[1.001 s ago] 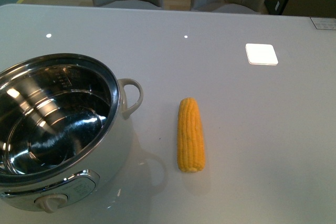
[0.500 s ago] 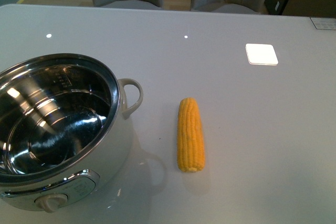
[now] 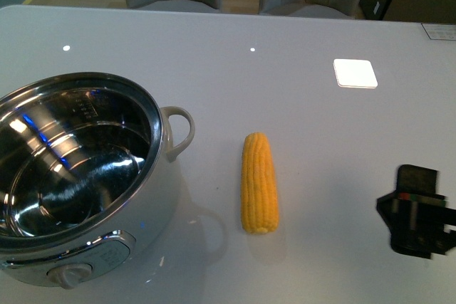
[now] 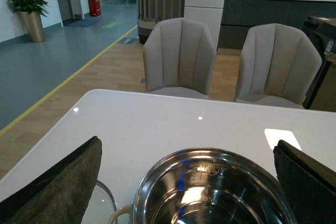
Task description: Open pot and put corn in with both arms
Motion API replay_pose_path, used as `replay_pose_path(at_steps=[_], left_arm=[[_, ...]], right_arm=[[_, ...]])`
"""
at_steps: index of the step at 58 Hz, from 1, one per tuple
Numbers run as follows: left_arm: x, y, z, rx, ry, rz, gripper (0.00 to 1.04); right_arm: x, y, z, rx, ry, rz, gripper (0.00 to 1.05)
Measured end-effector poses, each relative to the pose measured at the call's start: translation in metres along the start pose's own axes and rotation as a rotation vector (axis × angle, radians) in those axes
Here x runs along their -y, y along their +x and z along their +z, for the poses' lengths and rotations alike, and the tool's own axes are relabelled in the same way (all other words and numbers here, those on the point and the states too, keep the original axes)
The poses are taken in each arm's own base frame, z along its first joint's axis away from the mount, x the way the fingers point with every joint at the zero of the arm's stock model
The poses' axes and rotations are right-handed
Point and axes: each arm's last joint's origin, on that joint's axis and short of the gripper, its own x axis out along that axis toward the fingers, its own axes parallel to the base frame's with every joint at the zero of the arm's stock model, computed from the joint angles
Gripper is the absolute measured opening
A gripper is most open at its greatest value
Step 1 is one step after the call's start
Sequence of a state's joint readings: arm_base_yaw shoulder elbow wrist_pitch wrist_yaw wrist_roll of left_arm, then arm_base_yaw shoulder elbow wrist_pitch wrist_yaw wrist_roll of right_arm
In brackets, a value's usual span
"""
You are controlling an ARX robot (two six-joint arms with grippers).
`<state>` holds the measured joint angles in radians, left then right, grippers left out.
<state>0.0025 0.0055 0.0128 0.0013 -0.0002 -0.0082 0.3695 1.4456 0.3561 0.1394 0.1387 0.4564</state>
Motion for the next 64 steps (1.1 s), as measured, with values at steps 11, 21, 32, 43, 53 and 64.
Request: replay_pose_path(at_steps=[11, 21, 32, 43, 53, 64], left_arm=[[0.000, 0.000, 0.000, 0.000, 0.000, 0.000, 0.98], [0.000, 0.000, 0.000, 0.000, 0.000, 0.000, 0.98], [0.000, 0.000, 0.000, 0.000, 0.000, 0.000, 0.98], [0.000, 0.000, 0.000, 0.000, 0.000, 0.000, 0.98], [0.000, 0.000, 0.000, 0.000, 0.000, 0.000, 0.98], [0.000, 0.000, 0.000, 0.000, 0.000, 0.000, 0.98]], right_arm=[[-0.020, 0.036, 0.002, -0.058, -0.050, 0.000, 0.96], [-0.037, 0.054, 0.008, -0.067, -0.081, 0.027, 0.96], [-0.054, 0.071, 0.016, -0.066, -0.099, 0.067, 0.96], [-0.071, 0.087, 0.015, -0.060, -0.151, 0.112, 0.96], [-0.084, 0.092, 0.005, -0.078, -0.214, 0.166, 0.96], [-0.092, 0.098, 0.006, -0.081, -0.258, 0.182, 0.96]])
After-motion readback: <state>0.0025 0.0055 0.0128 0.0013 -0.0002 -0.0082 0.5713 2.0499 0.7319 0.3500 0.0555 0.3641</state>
